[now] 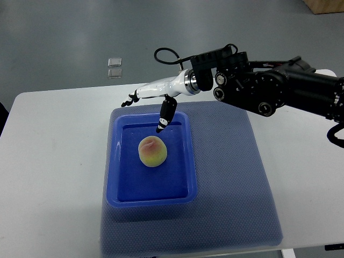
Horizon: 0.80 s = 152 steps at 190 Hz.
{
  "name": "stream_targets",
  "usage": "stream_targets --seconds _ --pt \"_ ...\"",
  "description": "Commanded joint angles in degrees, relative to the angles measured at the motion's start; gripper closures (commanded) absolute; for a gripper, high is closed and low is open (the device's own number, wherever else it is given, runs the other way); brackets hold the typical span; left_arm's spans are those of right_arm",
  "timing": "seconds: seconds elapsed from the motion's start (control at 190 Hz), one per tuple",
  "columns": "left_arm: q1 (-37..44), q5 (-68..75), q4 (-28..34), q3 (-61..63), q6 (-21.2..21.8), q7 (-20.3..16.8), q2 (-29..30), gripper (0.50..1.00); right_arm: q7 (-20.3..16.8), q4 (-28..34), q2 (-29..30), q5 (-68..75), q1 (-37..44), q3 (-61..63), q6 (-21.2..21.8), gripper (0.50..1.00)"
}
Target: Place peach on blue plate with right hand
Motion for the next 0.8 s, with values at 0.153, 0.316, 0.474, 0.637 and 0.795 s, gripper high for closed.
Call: stream_targets --seconds 0.153,0.316,0.474,0.637,0.795 --pt "0.0 -0.1 0.0 0.0 0.0 0.0 0.0 0.500 -2.2 -7.7 -5.3 18.3 -8.8 13.8 -5.0 0.576" --pt "0.0 0.0 0.0 0.0 0.0 0.0 0.0 0.500 -4.7 -13.2 -7.0 28.7 -15.6 24.3 -7.0 0.576" --pt "0.0 0.0 0.0 0.0 0.0 0.0 0.0 0.500 -5.5 -13.8 -7.4 40.3 -22.6 31.7 -7.5 0.576" --pt "0.0 0.0 0.0 0.0 0.0 0.0 0.0 0.500 -5.5 -13.8 -7.1 48.2 -26.7 32.9 -12.2 0.576" --pt "0.0 0.0 0.0 -0.1 0.0 0.0 0.0 0.500 -5.4 -13.8 -7.2 54.4 -28.5 33.9 -13.6 0.574"
